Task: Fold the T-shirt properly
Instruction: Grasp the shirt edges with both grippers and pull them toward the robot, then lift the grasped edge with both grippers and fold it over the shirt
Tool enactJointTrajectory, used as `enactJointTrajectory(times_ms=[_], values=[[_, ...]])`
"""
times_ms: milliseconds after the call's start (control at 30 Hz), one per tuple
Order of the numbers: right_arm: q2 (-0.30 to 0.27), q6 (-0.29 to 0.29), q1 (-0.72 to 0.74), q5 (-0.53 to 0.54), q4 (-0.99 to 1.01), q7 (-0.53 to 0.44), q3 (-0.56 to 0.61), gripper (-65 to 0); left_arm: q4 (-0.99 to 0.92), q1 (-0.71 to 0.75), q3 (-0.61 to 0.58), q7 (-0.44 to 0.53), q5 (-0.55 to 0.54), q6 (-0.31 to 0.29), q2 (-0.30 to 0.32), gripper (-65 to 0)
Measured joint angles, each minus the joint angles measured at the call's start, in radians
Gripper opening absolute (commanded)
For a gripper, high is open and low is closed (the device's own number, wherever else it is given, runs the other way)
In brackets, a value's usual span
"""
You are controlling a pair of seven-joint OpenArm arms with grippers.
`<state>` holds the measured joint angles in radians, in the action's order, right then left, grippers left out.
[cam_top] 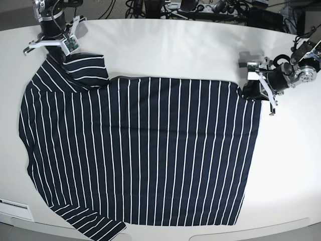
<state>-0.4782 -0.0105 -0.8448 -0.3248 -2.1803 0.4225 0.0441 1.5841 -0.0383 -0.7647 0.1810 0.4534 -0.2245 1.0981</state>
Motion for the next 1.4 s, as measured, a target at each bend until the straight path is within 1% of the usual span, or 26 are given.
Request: enactJointTrajectory(times_ms=[67, 100, 200, 333, 433, 567, 733, 800, 867, 967, 1067, 1167, 1267, 1400], values=[[-0.025, -0.005, -0.006, -0.011, -0.034, 0.016, 0.0, -65.0, 0.025, 0.011, 0.0, -0.024, 0.006, 0.002, 0.007, -65.0], [-0.038, -0.008, -0.009, -0.012, -0.048, 0.045, 0.0, -65.0, 0.042, 0.019, 0.0, -0.026, 0.008, 0.001, 0.018, -65.0], [-0.082, -0.006, -0.042, -0.016, -0.068, 0.106, -0.001, -65.0, 0.111, 0.063, -0.002, -0.042, 0.008, -0.001, 0.058, -65.0], [-0.126, -0.004, -0.119, -0.009, -0.071, 0.136, 0.0, -65.0, 0.205, 0.134, -0.007, -0.055, 0.007, -0.011, 0.121, -65.0], [-0.146, 0.039, -0.178, -0.009, -0.071, 0.154, 0.0, -65.0, 0.237, 0.169, -0.008, -0.06, 0.007, -0.01, 0.164, -65.0], [-0.145, 0.074, -0.257, -0.01, -0.071, 0.182, 0.0, -65.0, 0.259, 0.218, -0.008, -0.06, 0.007, -0.003, 0.208, -65.0], [-0.147, 0.131, -0.367, -0.008, -0.098, 0.212, -0.001, -65.0, 0.27, 0.266, -0.005, -0.073, 0.019, 0.016, 0.224, -65.0], [-0.144, 0.161, -0.412, -0.008, -0.131, 0.235, -0.001, -65.0, 0.274, 0.285, -0.004, -0.074, 0.04, 0.017, 0.227, -65.0], [-0.132, 0.178, -0.447, -0.01, -0.162, 0.242, -0.001, -65.0, 0.274, 0.297, -0.002, -0.074, 0.045, 0.027, 0.227, -65.0], [-0.088, 0.175, -0.448, -0.016, -0.163, 0.256, -0.001, -65.0, 0.279, 0.313, -0.001, -0.076, 0.045, 0.031, 0.23, -65.0], [-0.057, 0.175, -0.447, -0.017, -0.163, 0.259, -0.001, -65.0, 0.309, 0.343, -0.001, -0.094, 0.045, 0.031, 0.249, -65.0], [-0.019, 0.134, -0.447, -0.016, -0.163, 0.304, -0.001, -65.0, 0.358, 0.39, -0.002, -0.138, 0.045, 0.023, 0.278, -65.0], [0.005, 0.12, -0.449, -0.006, -0.163, 0.305, -0.001, -65.0, 0.393, 0.426, -0.002, -0.176, 0.052, 0.022, 0.303, -65.0], [0.008, 0.108, -0.449, 0.011, -0.163, 0.308, -0.001, -65.0, 0.406, 0.44, -0.005, -0.19, 0.078, 0.024, 0.315, -65.0]])
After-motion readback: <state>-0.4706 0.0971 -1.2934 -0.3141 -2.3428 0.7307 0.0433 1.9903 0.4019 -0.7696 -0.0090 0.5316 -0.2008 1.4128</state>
